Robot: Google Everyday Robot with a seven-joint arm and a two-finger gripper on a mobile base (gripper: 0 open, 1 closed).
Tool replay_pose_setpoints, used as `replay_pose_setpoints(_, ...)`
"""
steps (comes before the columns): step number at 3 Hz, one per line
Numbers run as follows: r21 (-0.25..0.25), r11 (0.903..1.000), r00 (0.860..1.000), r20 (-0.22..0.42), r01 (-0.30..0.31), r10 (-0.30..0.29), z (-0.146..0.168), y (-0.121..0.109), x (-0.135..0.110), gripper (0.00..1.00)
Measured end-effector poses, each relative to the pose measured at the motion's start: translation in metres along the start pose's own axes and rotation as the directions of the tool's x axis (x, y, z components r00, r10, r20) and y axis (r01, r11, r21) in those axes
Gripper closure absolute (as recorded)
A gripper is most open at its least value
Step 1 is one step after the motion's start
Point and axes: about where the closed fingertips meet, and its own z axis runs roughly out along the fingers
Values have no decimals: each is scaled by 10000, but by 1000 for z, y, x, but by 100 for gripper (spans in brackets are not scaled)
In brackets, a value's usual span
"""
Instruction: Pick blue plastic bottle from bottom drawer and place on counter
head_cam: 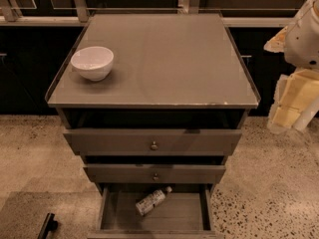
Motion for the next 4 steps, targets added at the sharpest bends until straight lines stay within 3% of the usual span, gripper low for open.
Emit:
replay_pose_setpoints(1,1,10000,10000,2,0,0,0,0,0,0)
replay_pose_setpoints(2,170,9998,9992,402,-96,89,6,7,3,0)
replay_pose_setpoints(3,162,9999,9885,1514,15,-40,33,40,4,0)
replay_pose_setpoints(4,-544,9976,9515,3022,-426,571,104,78,10,0)
